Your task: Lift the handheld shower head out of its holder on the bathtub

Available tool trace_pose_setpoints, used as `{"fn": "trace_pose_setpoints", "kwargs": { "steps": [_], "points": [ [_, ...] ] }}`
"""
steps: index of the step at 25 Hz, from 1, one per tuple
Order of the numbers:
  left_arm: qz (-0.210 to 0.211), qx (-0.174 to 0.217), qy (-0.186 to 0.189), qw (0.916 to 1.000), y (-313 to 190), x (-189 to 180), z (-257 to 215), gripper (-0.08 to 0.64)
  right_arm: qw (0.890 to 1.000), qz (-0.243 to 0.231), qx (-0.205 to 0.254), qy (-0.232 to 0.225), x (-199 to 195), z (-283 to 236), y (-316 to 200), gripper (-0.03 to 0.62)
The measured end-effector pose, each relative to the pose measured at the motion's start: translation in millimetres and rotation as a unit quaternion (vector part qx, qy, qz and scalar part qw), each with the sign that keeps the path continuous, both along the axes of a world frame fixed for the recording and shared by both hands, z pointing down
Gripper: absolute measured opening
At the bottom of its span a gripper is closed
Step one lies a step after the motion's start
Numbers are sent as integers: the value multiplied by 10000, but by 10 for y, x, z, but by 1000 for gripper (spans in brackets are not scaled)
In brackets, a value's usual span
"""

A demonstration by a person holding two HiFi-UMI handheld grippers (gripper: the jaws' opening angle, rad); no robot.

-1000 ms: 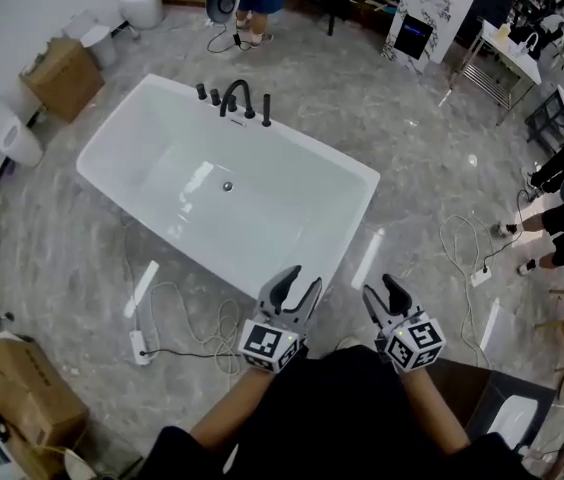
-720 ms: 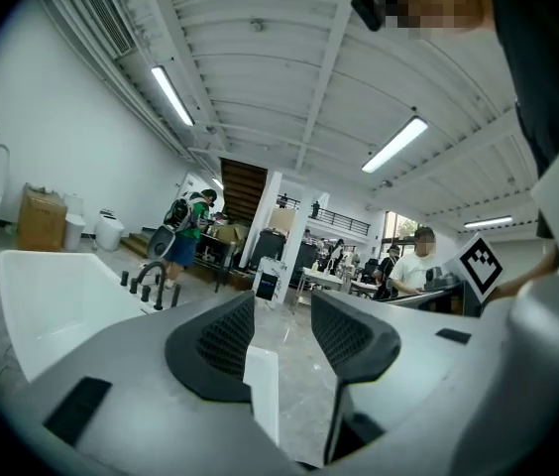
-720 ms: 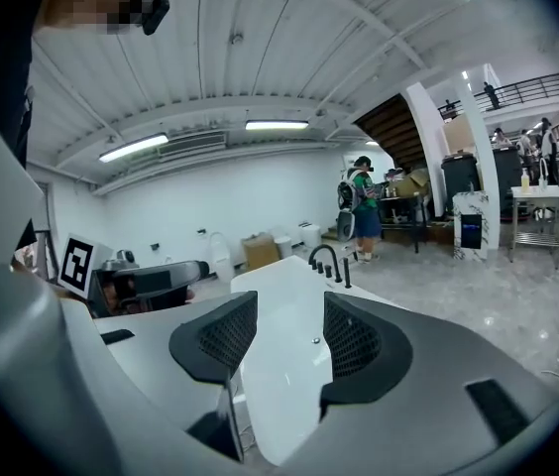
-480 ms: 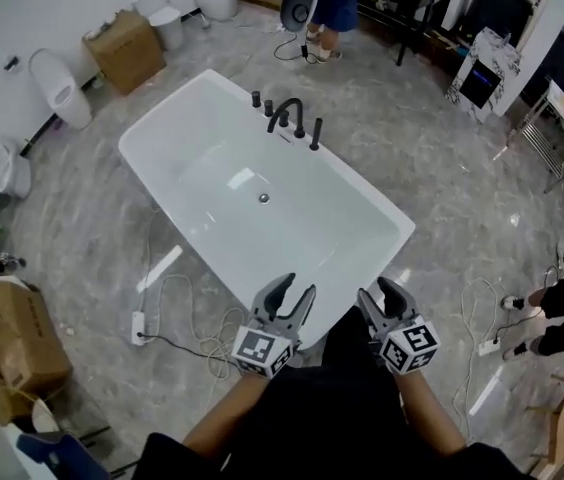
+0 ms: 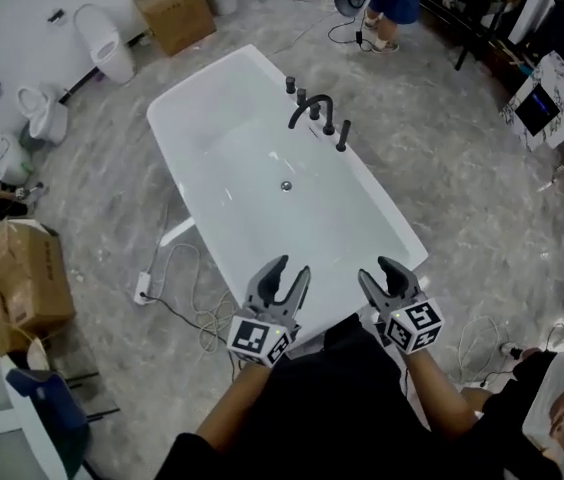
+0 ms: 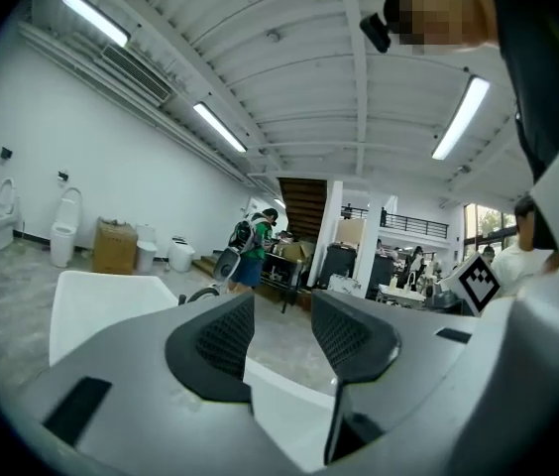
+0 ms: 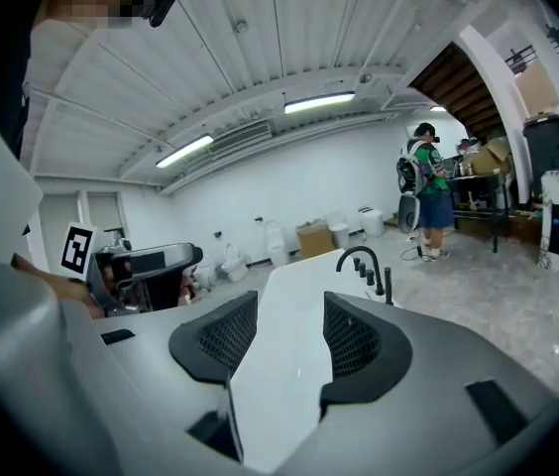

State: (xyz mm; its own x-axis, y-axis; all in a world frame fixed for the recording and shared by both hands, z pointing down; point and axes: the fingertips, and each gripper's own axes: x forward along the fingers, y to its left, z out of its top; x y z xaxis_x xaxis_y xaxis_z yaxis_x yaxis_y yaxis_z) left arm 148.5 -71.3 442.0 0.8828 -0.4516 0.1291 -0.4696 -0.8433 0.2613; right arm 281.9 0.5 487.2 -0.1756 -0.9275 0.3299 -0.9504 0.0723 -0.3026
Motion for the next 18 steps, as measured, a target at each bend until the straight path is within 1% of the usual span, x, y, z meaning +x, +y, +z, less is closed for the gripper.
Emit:
{"fn": "trace_pose_setpoints", "kwargs": {
  "steps": [3,8,13,18],
  "points": [
    [-253,10,-13,9997,-48,14,21,158,9994,-343,-47,-59,-7,28,-171,179],
    [-604,-59,15,9982,-140,-132,80,158,9972,-741,-111,-69,-132,82,-435,179],
    [-896,-125,45,9959,-224,-263,121,158,9965,-810,-197,-82,-118,141,-619,179],
    [-1105,-155,64,9937,-295,-354,159,158,9968,-754,-255,-1,94,238,-804,179]
  ]
}}
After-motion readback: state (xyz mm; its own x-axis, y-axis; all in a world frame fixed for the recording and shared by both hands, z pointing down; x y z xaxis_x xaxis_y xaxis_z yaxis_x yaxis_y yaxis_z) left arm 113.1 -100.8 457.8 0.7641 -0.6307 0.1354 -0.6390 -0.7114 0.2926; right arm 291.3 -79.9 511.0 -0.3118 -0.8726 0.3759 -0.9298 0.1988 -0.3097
